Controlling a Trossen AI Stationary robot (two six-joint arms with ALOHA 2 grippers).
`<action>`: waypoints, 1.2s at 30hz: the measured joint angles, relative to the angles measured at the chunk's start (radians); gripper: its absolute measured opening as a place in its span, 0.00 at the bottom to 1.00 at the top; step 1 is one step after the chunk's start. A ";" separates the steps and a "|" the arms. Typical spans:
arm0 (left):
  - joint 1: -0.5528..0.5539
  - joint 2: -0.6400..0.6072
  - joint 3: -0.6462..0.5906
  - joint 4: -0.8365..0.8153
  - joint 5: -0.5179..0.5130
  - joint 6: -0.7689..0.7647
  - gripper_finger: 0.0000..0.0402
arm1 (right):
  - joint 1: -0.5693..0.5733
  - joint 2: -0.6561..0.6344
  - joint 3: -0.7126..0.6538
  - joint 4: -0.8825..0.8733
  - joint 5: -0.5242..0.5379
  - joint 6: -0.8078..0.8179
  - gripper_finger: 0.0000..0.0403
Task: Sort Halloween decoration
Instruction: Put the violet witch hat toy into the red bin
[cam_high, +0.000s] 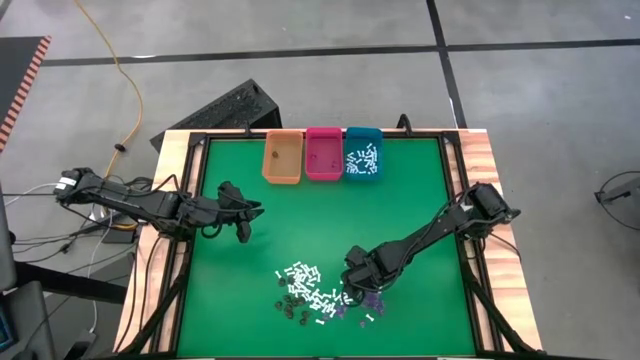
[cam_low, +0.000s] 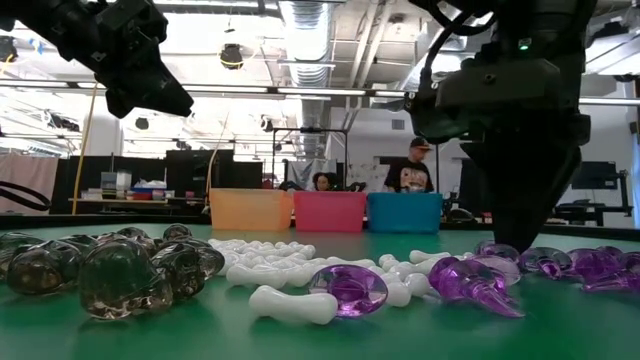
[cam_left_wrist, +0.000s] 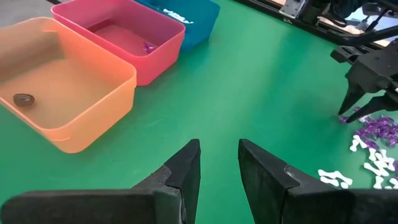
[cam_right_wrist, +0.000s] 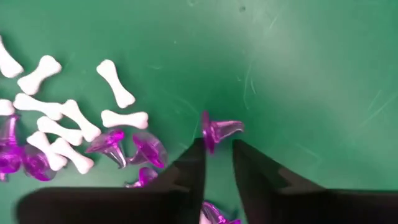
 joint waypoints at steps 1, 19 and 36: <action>0.000 0.000 0.000 0.000 -0.004 0.000 0.25 | -0.001 0.000 0.000 0.001 0.000 -0.001 0.21; 0.000 0.000 0.000 -0.001 -0.005 -0.001 0.25 | -0.106 0.000 0.121 -0.019 0.045 -0.230 0.04; 0.000 0.000 0.000 -0.006 -0.004 0.004 0.25 | -0.651 -0.002 0.339 -0.072 0.105 -0.792 0.05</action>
